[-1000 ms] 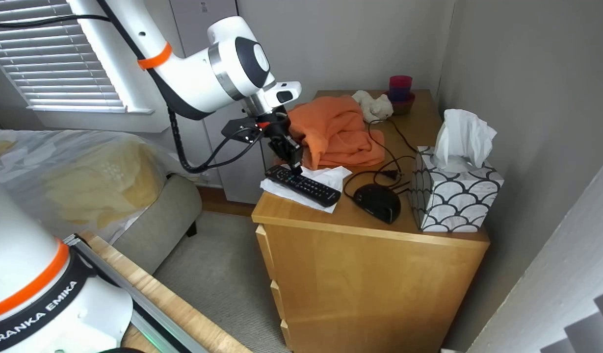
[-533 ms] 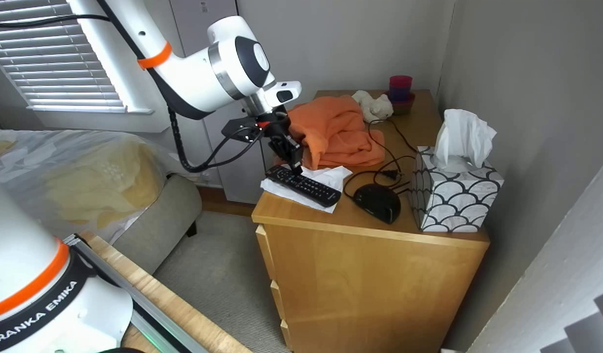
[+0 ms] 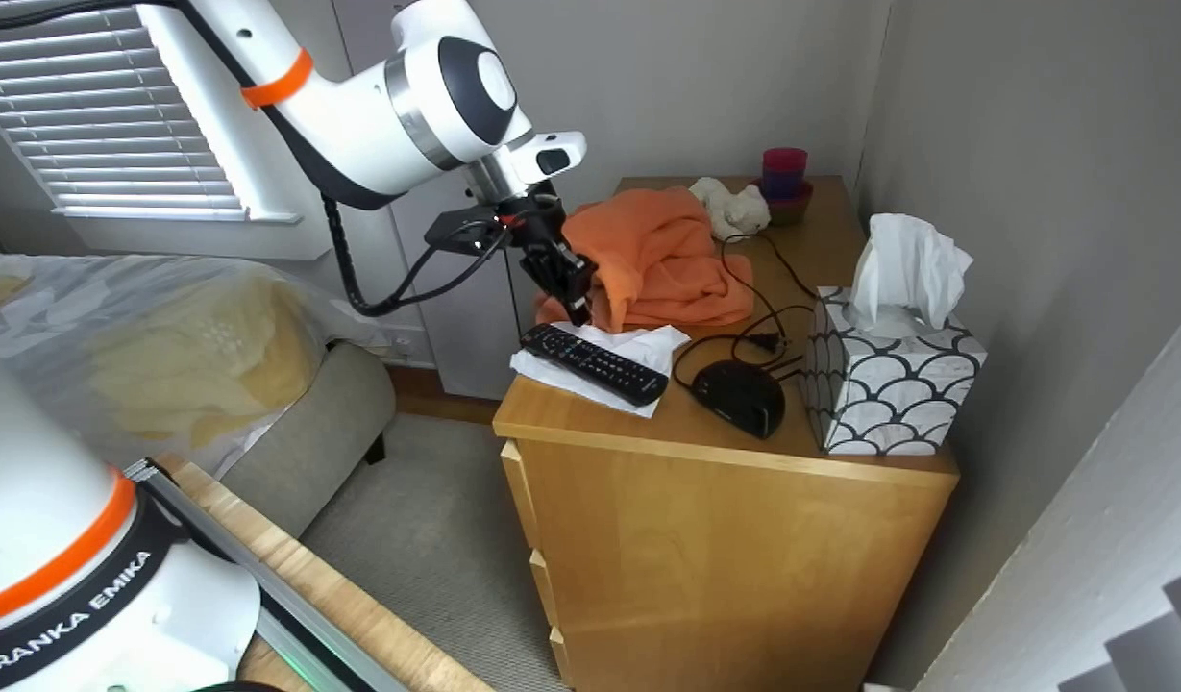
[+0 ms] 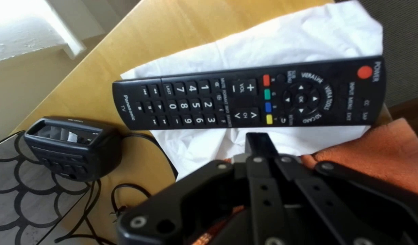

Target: Push a button on the black remote

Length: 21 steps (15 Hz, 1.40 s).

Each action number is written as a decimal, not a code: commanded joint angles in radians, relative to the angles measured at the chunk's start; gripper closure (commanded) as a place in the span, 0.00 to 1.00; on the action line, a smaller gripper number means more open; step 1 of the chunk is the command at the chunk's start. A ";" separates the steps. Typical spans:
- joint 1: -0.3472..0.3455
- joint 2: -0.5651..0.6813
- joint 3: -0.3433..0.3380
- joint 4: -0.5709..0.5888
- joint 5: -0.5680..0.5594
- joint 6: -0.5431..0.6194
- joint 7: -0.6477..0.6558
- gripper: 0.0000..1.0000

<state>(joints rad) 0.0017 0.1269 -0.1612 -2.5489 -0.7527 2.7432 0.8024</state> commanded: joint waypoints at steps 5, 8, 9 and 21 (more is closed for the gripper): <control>-0.035 -0.293 0.046 -0.179 0.415 -0.021 -0.457 0.74; -0.022 -0.425 0.034 -0.210 0.607 -0.037 -0.656 0.51; -0.012 -0.471 0.023 -0.218 0.665 -0.048 -0.714 0.45; -0.062 -0.709 -0.030 -0.185 0.773 -0.084 -0.878 0.00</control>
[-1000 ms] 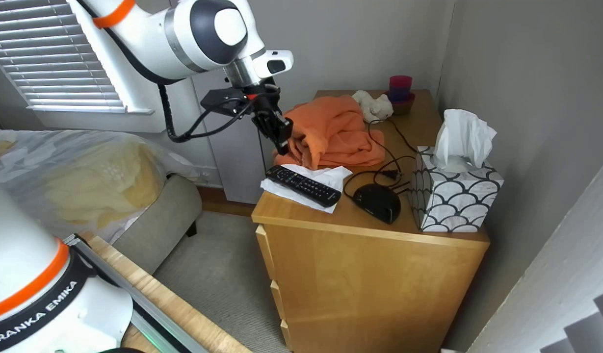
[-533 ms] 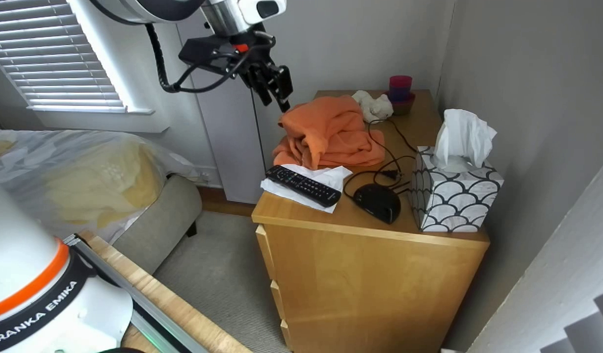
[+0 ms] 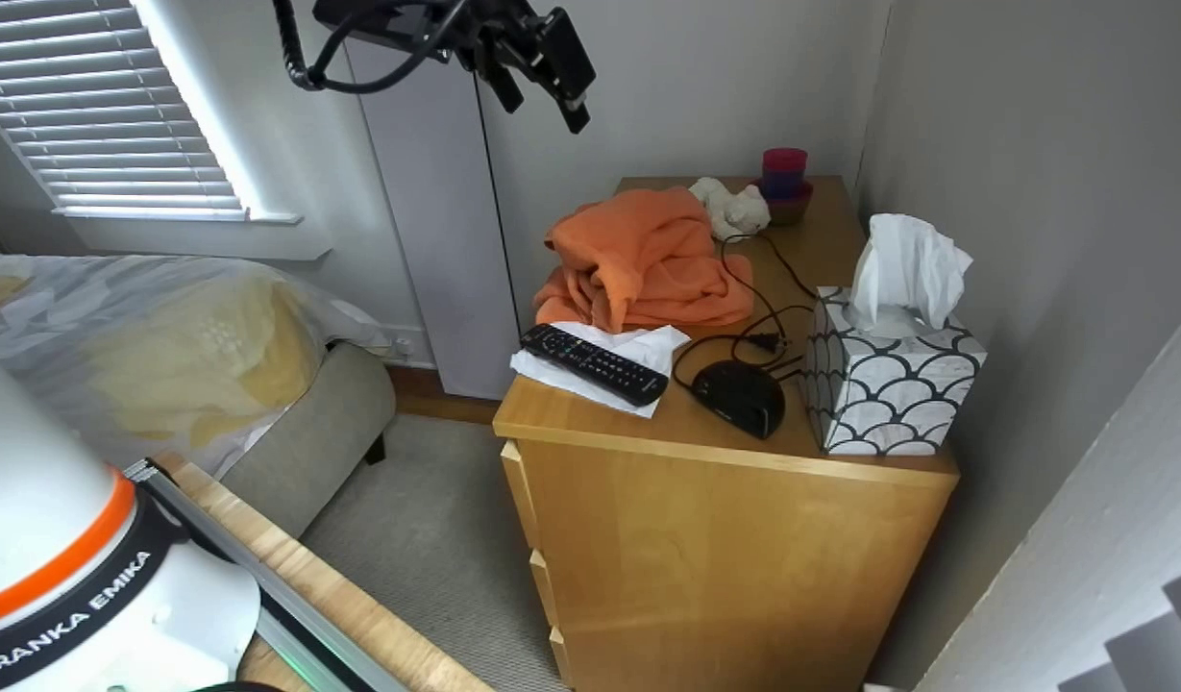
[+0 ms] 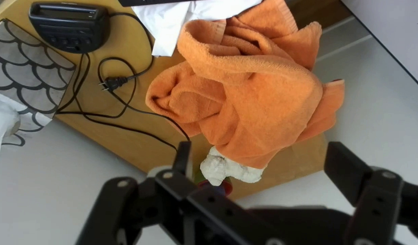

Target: Push a button on the black remote

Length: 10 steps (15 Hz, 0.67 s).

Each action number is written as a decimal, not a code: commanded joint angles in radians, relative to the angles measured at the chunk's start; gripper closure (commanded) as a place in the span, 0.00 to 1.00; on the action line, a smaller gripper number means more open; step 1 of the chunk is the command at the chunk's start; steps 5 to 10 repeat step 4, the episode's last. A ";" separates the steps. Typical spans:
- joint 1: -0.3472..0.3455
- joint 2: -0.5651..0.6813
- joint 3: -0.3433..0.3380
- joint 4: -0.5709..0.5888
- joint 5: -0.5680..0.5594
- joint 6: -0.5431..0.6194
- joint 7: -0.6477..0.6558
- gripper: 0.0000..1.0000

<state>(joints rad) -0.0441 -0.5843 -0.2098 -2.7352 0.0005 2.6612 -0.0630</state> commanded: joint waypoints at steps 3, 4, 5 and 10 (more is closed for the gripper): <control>-0.023 -0.008 0.019 0.003 0.018 -0.005 -0.017 0.01; -0.022 -0.005 0.023 0.003 0.017 -0.005 -0.016 0.00; -0.022 -0.005 0.023 0.003 0.017 -0.005 -0.016 0.00; -0.022 -0.005 0.023 0.003 0.017 -0.005 -0.016 0.00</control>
